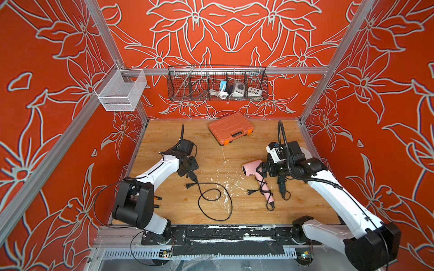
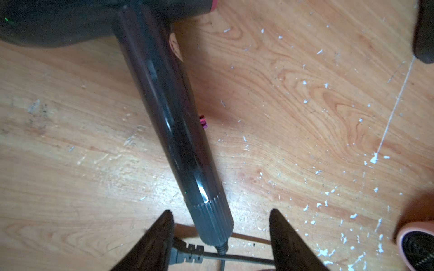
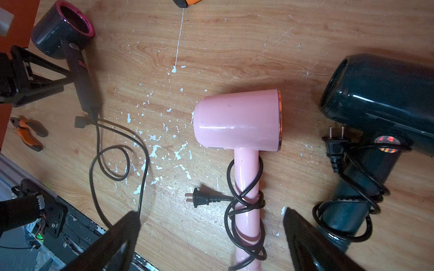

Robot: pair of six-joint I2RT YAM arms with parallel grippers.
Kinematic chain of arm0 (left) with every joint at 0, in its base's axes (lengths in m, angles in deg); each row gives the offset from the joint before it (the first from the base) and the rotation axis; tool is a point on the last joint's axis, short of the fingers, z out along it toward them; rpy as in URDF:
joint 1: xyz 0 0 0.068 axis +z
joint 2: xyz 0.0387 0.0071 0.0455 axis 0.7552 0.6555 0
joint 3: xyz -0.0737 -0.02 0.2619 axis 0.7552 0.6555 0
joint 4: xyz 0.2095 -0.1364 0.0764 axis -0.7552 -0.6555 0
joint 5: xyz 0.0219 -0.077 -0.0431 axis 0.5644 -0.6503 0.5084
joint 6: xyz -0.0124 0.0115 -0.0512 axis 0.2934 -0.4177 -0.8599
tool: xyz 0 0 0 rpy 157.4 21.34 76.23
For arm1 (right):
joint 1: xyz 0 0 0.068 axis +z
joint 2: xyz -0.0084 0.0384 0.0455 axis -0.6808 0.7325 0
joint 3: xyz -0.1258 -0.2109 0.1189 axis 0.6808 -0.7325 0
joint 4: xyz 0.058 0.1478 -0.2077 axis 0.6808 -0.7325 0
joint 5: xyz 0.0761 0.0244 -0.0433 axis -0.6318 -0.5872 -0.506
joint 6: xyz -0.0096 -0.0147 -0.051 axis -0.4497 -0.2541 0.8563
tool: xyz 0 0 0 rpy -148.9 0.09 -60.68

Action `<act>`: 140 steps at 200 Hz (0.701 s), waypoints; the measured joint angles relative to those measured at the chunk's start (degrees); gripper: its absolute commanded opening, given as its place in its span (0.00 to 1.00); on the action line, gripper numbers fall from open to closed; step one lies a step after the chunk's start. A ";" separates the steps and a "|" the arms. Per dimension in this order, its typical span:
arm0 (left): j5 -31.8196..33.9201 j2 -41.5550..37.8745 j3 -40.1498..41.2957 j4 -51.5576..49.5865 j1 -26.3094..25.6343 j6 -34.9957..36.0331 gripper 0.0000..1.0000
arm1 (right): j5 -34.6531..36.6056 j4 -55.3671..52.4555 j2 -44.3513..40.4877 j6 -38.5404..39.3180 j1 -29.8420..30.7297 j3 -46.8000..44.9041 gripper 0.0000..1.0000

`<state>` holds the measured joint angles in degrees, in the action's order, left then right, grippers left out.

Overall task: Wrap the cord around the hair dryer
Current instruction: Pick up the hair dryer from the center of the board.

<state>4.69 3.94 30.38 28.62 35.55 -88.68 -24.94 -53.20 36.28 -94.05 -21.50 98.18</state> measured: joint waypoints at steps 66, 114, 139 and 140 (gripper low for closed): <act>2.64 4.70 -0.20 0.15 0.00 -2.25 0.56 | 0.00 0.17 -0.13 0.04 0.02 -0.35 0.99; 3.17 7.72 -0.70 0.96 0.00 -3.04 0.50 | 0.00 0.28 -0.44 0.02 0.02 -1.05 0.99; 3.10 8.76 -0.85 1.33 0.00 -3.37 0.48 | 0.02 0.31 -0.46 0.02 0.02 -1.20 0.99; 3.10 8.81 -0.85 1.33 0.00 -3.39 0.48 | 0.02 0.31 -0.46 0.02 0.02 -1.20 0.99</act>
<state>7.79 12.75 29.53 29.96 35.55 -92.07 -24.91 -52.89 35.82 -94.03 -21.48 96.98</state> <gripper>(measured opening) 0.488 0.987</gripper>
